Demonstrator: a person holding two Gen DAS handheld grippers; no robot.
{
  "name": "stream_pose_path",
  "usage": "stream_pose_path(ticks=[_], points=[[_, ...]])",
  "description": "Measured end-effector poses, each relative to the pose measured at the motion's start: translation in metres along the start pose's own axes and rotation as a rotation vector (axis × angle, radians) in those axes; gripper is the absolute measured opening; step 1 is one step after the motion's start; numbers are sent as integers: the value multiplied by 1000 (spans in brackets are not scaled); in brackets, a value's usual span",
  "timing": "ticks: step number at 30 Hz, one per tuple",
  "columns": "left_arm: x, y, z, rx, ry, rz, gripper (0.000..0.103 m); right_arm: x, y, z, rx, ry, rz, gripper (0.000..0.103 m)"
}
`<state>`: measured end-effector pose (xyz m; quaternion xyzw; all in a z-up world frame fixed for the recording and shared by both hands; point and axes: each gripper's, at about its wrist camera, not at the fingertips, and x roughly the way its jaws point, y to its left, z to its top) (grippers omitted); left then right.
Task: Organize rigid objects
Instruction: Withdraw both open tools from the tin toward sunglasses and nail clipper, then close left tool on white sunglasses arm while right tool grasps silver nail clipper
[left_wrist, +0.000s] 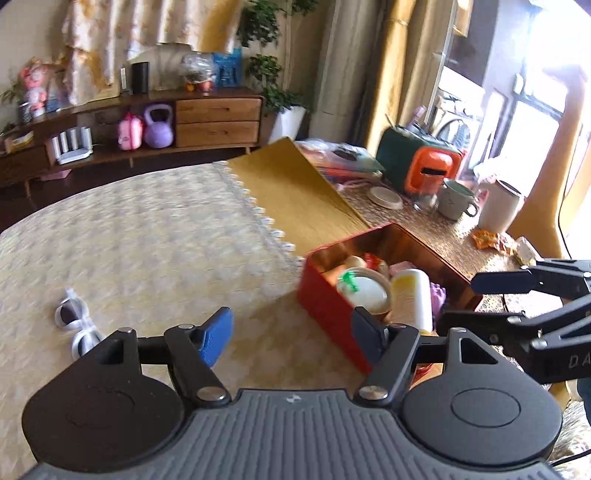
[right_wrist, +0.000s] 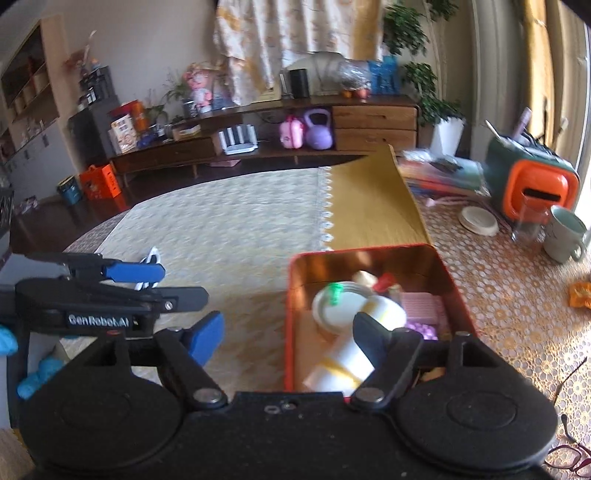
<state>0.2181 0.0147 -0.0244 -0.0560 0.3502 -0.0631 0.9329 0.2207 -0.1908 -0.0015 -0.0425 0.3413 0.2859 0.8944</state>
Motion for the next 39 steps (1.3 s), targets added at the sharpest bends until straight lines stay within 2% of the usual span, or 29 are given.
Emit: stream_pose_path(ticks=[7,16,21,24,29,34,39], points=[[-35,48,-15,-65,-26,66,70,1,51,1,-101,-5,38,86],[-57,99,-39,-118,-35,143,74,16,96,5,-144,2,86,92],[-65,125,-50,-147,-50,196,83,31,111,4,-159,10,113,96],[-63,140,-53,-169,-49,249,86,39,120,2,-171,12,161,102],[-52,169,-53,-228,-52,302,86,62,135,0,-211,29,202,103],[-32,193,-46,-298,-37,305,86,95,146,3,-222,62,219,103],[-8,201,-37,-303,-28,297,86,126,155,6,-233,109,225,102]])
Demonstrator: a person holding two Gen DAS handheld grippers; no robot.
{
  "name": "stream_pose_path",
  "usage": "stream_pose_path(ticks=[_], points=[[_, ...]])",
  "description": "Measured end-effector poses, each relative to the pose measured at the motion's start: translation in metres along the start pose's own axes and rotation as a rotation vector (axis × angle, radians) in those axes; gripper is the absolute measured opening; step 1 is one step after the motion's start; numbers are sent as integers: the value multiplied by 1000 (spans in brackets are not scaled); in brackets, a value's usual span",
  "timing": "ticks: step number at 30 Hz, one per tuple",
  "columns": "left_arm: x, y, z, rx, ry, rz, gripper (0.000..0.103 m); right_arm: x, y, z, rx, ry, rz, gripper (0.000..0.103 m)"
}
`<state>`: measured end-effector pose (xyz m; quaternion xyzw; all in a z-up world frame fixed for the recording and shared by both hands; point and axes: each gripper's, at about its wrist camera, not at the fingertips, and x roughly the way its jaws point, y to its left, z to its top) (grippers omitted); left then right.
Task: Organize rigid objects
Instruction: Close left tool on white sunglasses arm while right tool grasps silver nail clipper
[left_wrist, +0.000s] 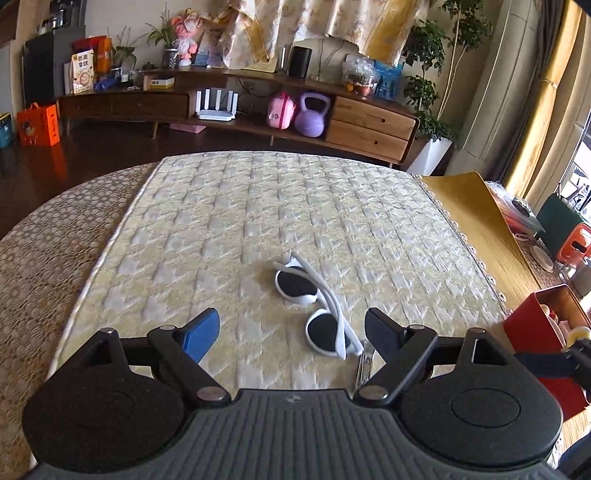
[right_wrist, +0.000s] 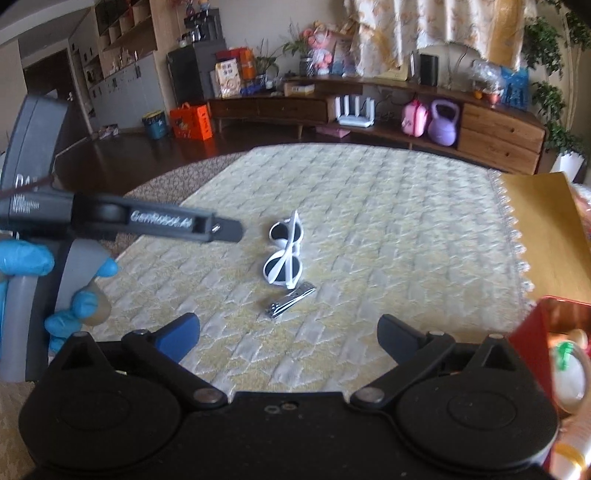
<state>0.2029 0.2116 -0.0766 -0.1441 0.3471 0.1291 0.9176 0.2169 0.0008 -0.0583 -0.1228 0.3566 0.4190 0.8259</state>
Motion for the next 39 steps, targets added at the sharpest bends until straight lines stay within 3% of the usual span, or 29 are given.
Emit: stream_pose_path(ticks=[12,16,26,30,37,39], points=[[63,-17,18,5,115,-27,86,53,11,6,-28,57,-19,96],[80,-21,22,16,148,-20,86,67,8,8,-10,75,-22,83],[104,-18,19,41,183,-7,84,89,8,9,-12,91,-31,73],[104,-22,20,101,172,18,70,93,14,11,-31,84,-39,72],[103,-29,19,158,148,38,50,93,21,10,-63,81,-74,49],[100,-30,18,174,142,44,39,91,17,9,-59,82,-69,43]])
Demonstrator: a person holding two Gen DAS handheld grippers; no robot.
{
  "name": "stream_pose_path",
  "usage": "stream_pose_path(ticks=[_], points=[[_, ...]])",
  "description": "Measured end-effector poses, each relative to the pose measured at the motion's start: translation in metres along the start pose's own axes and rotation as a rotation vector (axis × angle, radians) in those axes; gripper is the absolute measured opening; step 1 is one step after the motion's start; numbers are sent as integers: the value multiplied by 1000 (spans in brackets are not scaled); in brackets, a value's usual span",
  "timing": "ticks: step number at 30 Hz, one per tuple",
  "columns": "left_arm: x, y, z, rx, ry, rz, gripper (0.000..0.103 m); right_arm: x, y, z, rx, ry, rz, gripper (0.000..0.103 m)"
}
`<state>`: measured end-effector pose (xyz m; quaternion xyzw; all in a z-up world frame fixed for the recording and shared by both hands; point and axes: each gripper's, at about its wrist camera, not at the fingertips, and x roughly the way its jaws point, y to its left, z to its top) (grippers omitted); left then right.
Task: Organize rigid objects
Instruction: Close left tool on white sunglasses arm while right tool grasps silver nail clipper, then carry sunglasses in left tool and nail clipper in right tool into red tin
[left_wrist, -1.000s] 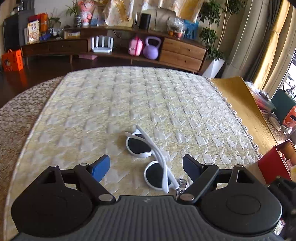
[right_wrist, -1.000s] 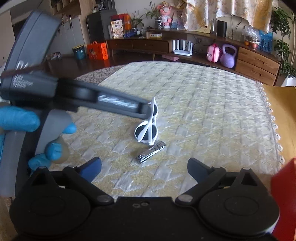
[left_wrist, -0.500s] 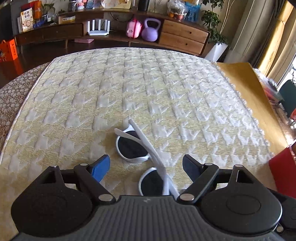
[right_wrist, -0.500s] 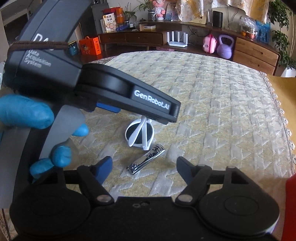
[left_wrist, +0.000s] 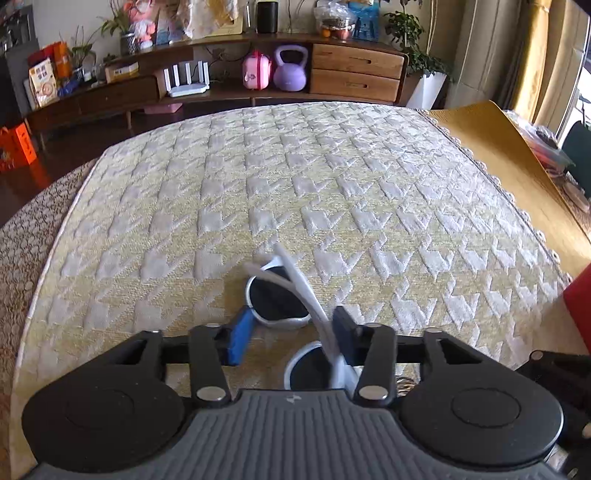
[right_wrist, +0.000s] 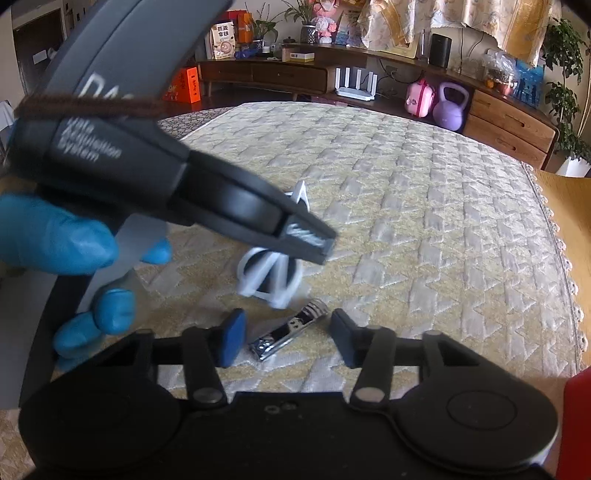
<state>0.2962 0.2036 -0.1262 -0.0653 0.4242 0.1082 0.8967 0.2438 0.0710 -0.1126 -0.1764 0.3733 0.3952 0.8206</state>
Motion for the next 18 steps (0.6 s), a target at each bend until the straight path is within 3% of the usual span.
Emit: stream_pose_path(ticks=[3,5,7,14,15,18], points=[[-2,7,-2,-5,-6,-6,25,-3,-10,-1,12,3,5,28],[-1,15,-2,-13,-6,-16,23,-5,-17,-2,28,4,9,16],[-2,19,-2,-20,-5,-23,23,-6,-23,-3,46,2,8,11],[-12,14,-9,4,-26,-16,20,-21,-33,-15,83,-32,-7,10],[-14,12,-10,7,-30,-20,5,-24,-34,-18,85,-38,-8,10],[-21,8,-11,4,-21,-43,5,-37,-42,-22,104,-53,-8,10]])
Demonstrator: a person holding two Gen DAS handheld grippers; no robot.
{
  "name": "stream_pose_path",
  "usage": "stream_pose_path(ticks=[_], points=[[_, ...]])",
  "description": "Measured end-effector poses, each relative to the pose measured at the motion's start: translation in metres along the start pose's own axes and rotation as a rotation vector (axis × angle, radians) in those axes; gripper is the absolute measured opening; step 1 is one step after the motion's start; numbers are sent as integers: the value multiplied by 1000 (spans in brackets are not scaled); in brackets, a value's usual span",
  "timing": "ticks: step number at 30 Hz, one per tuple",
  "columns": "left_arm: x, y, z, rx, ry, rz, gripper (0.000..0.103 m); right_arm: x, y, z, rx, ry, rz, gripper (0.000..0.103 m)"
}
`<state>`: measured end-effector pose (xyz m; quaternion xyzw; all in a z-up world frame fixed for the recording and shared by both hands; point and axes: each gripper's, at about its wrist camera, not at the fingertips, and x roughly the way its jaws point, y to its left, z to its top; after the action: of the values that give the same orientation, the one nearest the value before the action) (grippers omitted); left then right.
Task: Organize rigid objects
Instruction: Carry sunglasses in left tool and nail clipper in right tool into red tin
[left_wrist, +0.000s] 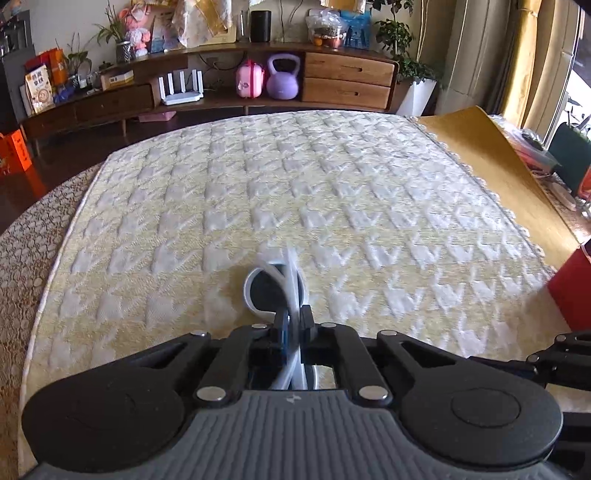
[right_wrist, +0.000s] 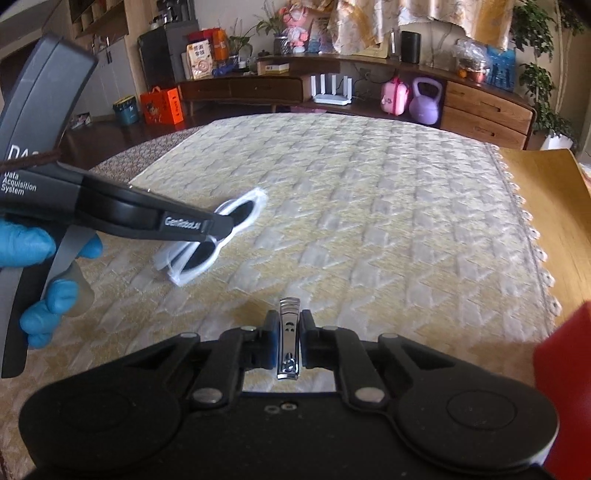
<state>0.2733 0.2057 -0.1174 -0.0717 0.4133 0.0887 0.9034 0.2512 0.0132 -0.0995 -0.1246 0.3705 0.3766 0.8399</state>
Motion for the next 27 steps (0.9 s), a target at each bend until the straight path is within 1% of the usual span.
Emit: stream_pose_path(ticks=[6,11,15,21,27], points=[[-10,-9,-13,16,5,-6,5,-26,-16,-5,42,-29,-6,10],[-28,-17,-21,14,-2,-27,5,-57,-30,-11,64,-56,-4,11],[-42,-27,-29,15,1,-47,5,-82,-43,-19,86,-66,-18,11],[-65,-50,-32,23,-9,-81,5,-114,-60,-29,112,-97,-51,11],[-90,-82,-29,53,-27,-136,4,-150,-81,-43,138,-136,-99,11]])
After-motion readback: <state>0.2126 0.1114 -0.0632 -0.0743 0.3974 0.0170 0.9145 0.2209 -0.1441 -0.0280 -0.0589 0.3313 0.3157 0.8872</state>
